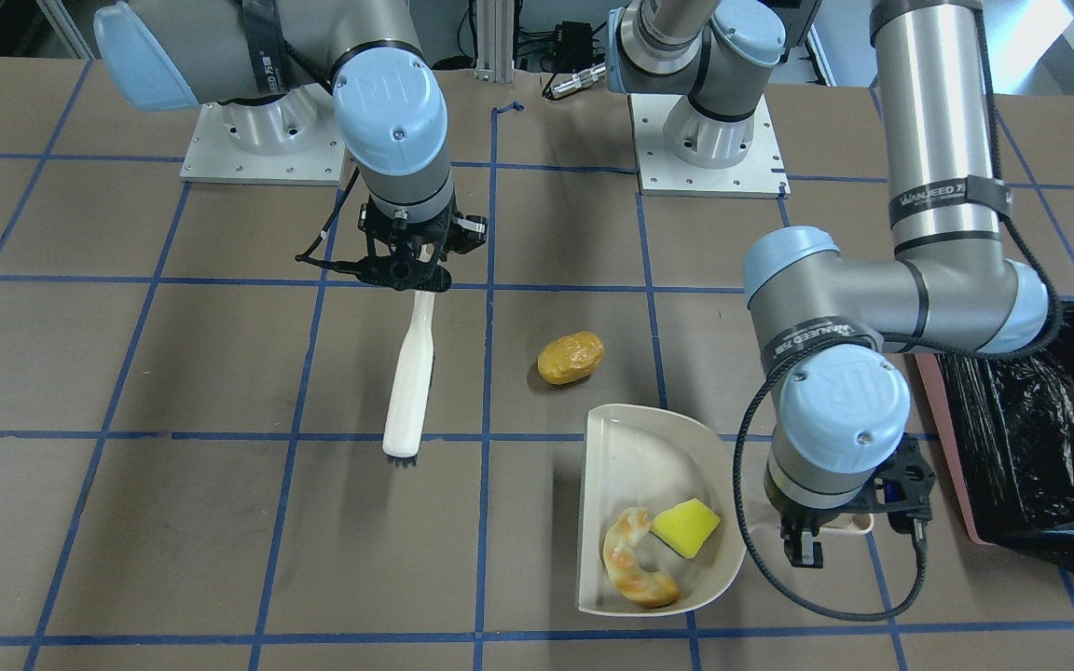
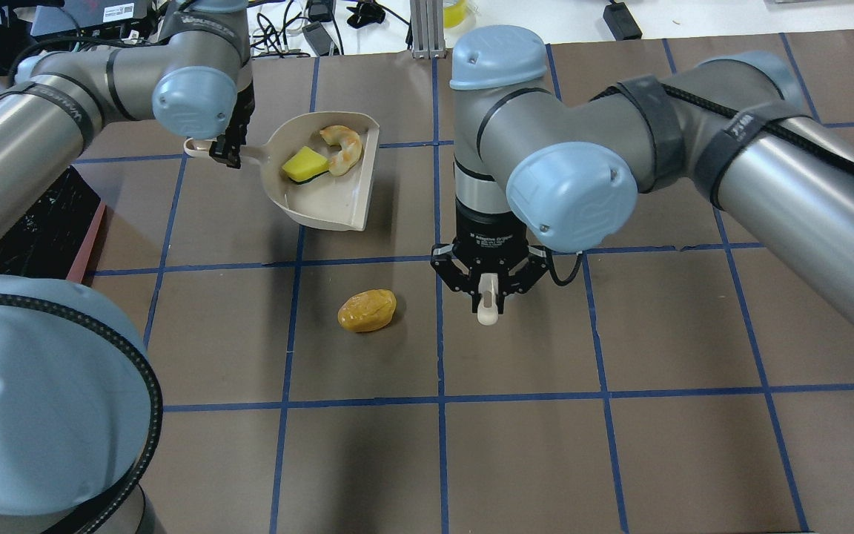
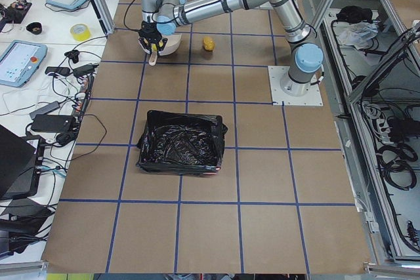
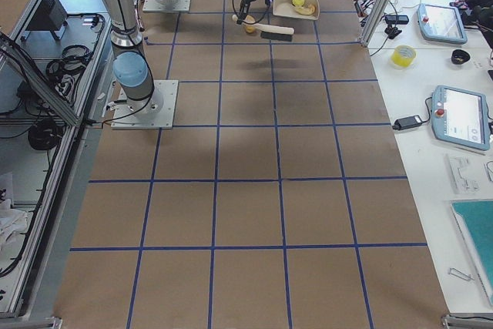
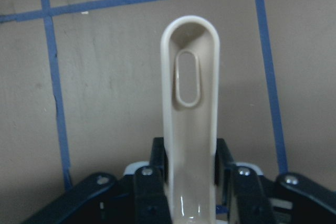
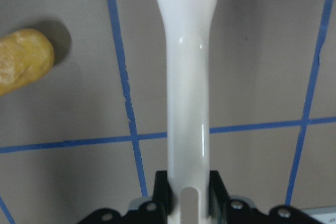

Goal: Sweep and dump trash into bin
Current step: 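Move the dustpan toward the yellow potato while the right brush approaches it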

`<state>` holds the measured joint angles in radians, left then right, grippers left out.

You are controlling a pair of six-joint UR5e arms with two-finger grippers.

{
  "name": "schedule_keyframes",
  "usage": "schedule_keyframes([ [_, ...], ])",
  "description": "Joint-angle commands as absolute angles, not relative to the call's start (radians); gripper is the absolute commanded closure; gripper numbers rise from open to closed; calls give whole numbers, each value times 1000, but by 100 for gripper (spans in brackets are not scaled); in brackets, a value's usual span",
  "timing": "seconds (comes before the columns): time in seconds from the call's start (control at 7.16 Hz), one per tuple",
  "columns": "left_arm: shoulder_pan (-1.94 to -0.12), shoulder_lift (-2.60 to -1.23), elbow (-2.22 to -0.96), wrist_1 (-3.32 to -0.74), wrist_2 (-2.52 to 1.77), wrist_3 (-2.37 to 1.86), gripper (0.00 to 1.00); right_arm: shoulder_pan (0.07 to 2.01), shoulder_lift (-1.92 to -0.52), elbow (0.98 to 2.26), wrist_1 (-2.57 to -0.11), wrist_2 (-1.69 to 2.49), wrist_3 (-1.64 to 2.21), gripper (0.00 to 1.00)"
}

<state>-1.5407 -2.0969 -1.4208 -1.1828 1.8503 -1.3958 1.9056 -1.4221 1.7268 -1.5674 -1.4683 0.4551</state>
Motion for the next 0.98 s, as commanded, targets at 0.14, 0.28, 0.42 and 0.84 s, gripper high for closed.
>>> schedule_keyframes([
  [0.14, -1464, -1898, -1639, -1178, 1942, -1241, 100, 1962, -1508, 1939, -1671, -1323, 647, 100],
  [0.28, -1448, -1852, -1739, -1163, 1954, -1238, 100, 2001, -1503, 1956, -1704, -1321, 716, 100],
  [0.42, -1436, -1826, -1828, -1104, 1954, -1241, 100, 2043, -1494, 1957, -1729, -1319, 776, 100],
  [0.84, -1430, -1802, -2005, -909, 1950, -1307, 100, 2153, -1425, 1953, -1895, -1318, 932, 100],
])
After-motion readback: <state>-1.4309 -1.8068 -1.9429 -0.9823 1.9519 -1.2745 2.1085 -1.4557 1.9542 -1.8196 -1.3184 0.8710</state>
